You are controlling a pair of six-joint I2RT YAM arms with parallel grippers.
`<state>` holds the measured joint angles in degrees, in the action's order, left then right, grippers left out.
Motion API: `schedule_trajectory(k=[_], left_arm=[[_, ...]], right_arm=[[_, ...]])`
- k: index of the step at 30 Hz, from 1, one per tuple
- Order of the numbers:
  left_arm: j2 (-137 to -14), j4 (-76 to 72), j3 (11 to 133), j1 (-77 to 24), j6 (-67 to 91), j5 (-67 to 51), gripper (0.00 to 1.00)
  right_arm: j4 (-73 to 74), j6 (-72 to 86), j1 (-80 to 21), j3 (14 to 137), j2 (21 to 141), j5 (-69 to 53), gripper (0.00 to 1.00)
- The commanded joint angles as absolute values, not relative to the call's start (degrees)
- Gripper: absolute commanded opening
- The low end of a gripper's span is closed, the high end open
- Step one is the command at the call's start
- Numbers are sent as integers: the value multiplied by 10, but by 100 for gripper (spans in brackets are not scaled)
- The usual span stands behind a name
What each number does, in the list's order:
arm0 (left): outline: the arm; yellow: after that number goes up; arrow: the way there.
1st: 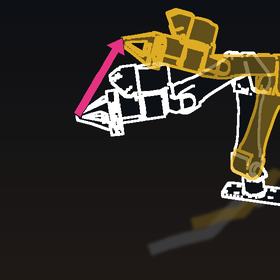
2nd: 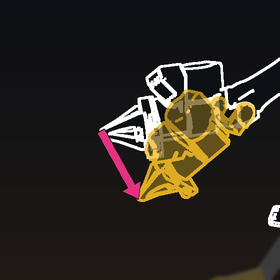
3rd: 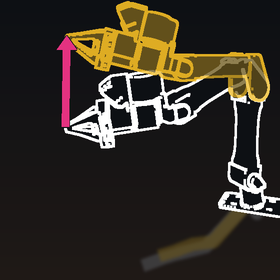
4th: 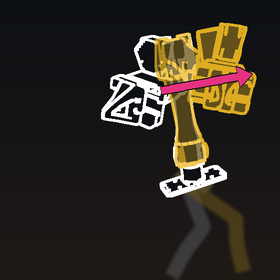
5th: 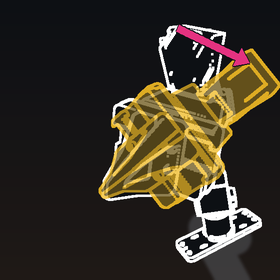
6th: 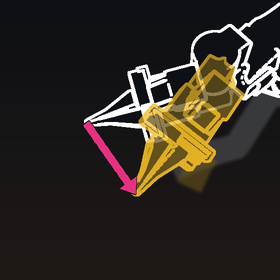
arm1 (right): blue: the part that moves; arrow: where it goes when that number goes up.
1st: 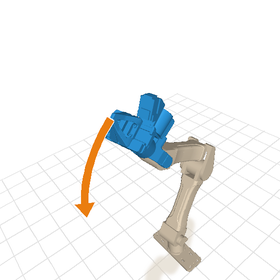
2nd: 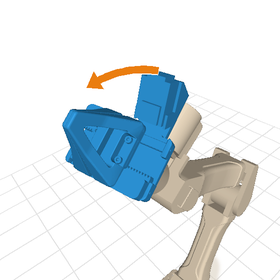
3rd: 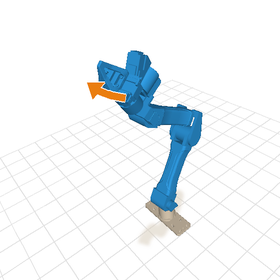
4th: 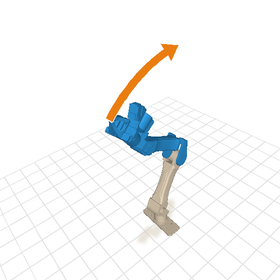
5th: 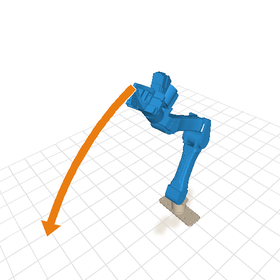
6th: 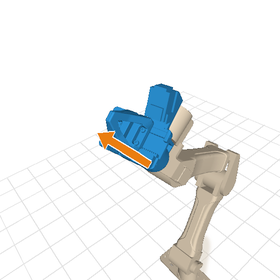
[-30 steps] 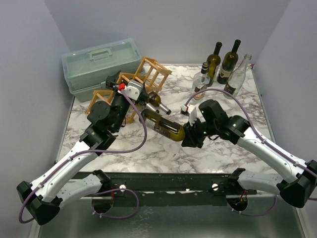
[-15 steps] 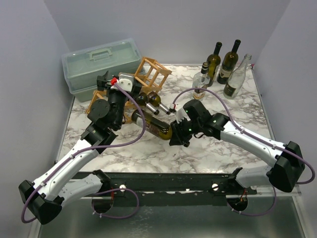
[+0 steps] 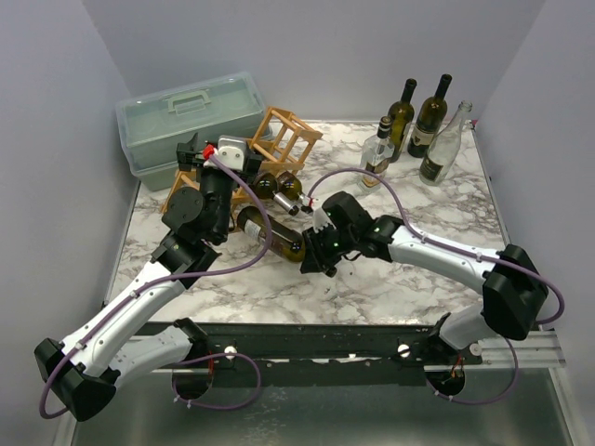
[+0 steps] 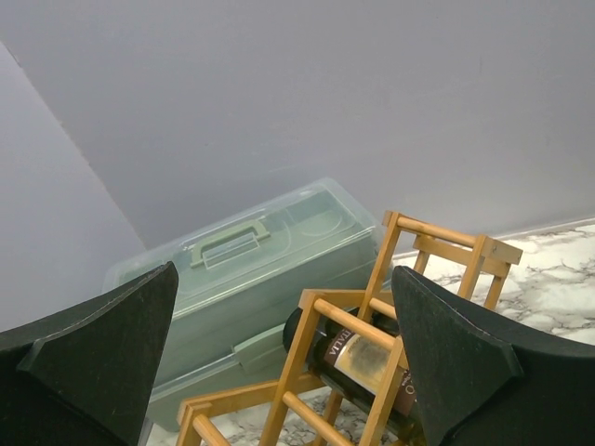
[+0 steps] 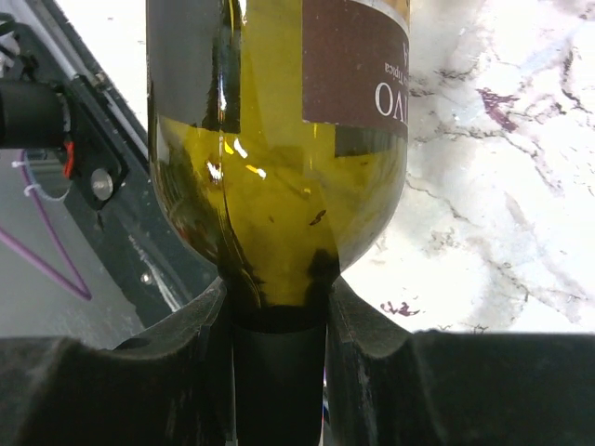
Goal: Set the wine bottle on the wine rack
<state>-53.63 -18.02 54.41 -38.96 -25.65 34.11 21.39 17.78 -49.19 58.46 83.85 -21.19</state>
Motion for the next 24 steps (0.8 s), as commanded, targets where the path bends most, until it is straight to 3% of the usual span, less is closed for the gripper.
schedule_trajectory(k=[1, 24], left_arm=[[-526, -197, 538, -386, -249, 354, 99], [-518, -210, 523, -385, -245, 343, 98]], right_arm=[[136, 183, -496, 617, 855, -180, 0], [67, 202, -521, 651, 926, -170, 0]])
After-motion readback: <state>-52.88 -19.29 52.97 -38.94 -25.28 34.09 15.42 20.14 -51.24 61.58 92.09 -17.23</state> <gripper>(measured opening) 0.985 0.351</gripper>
